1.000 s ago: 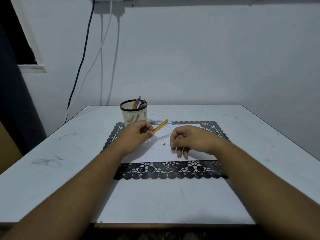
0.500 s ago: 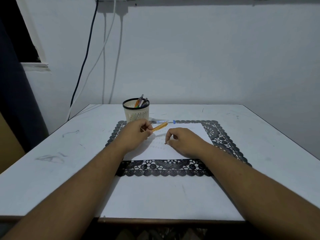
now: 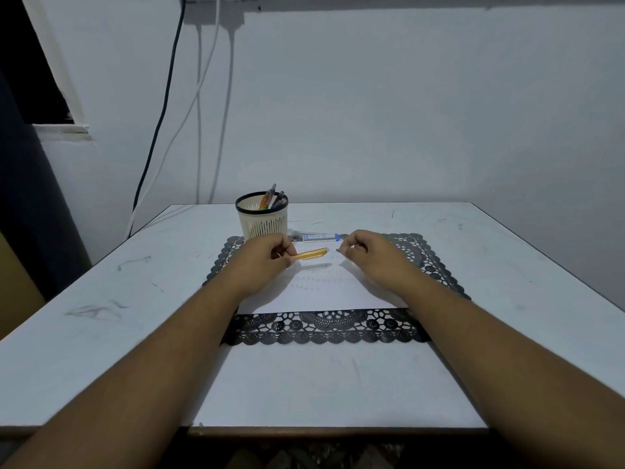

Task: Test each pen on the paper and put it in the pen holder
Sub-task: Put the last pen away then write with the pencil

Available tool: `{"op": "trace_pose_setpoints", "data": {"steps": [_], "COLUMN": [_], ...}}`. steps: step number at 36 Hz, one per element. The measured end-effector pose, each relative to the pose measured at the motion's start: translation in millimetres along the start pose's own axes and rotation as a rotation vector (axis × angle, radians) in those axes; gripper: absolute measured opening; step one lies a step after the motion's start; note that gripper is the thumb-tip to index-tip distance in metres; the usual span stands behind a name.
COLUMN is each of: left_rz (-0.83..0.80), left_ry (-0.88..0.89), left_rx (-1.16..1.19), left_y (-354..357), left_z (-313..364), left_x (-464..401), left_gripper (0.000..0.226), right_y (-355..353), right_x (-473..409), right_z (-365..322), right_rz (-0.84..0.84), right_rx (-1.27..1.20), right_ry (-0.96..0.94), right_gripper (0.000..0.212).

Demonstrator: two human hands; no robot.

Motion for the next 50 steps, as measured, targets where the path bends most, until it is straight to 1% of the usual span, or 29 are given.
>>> {"op": "trace_pose_setpoints", "data": {"steps": [3, 10, 25, 36, 50], "left_rz": [-0.002, -0.012, -0.038, -0.048, -0.027], "left_ry": [0.022, 0.030, 0.102, 0.123, 0.079], "left_rx": [-0.005, -0.004, -0.025, -0.019, 0.056], "left_y": [1, 3, 4, 8, 8], "left_z": [2, -1, 9, 15, 11], "left_x": [0, 0, 4, 7, 6], "left_gripper": [0.011, 0.012, 0.013, 0.013, 0.015], "right_y": [-4, 0, 0, 3, 5], "right_x": [-3, 3, 5, 3, -1], "right_z": [-1, -8, -10, -8, -6], "right_rz": [0.007, -0.038, -0.064, -0.065, 0.016], "right_rx": [-0.003, 0.023, 0.109, 0.152, 0.095], "right_ry": [-0.027, -0.074, -0.115, -0.162, -0.151], "right_gripper": [0.018, 0.013, 0.012, 0.012, 0.015]}}
Point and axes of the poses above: each hand's wrist, its own x-axis away from the middle knuckle, its own y-axis out of the palm, z = x × y, the point moved 8 cm from there along -x, towards the middle knuckle, and after that the axes turned 15 degrees about z, right-handed, at the moved point
